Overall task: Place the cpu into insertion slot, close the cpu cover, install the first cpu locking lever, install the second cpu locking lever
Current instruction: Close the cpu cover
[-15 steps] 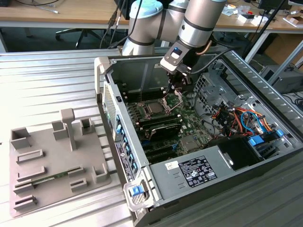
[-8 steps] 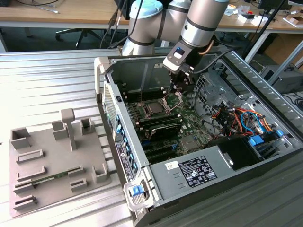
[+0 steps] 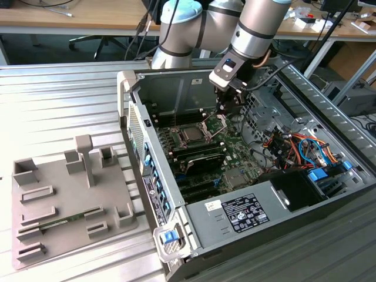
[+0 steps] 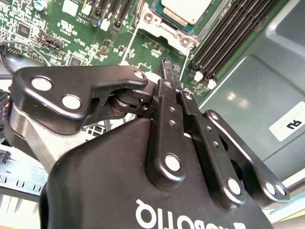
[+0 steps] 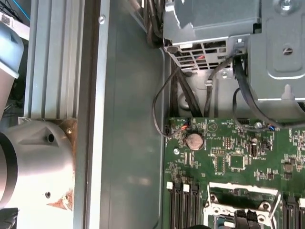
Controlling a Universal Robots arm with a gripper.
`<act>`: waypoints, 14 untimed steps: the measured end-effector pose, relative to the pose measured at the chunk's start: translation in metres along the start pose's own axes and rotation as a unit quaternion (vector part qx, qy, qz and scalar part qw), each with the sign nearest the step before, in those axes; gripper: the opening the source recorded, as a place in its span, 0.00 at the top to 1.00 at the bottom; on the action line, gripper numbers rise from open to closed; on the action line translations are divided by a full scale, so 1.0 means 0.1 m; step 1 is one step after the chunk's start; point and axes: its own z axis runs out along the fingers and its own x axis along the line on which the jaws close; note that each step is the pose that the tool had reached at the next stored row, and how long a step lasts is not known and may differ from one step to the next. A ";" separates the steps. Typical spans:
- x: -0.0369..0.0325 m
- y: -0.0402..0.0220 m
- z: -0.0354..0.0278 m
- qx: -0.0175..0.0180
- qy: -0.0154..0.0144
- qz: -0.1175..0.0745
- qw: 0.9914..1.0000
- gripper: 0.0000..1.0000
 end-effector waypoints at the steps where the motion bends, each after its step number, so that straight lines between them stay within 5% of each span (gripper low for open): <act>1: 0.000 0.013 -0.001 0.000 0.000 0.000 1.000 0.89; 8: -0.001 0.162 -0.006 0.006 0.000 0.000 1.000 0.89; 9: -0.002 0.278 -0.009 0.011 0.000 0.000 1.000 0.89; 11: -0.003 0.517 0.094 0.029 0.000 0.000 1.000 0.89; 14: -0.004 0.538 0.150 0.033 0.000 0.000 0.999 0.89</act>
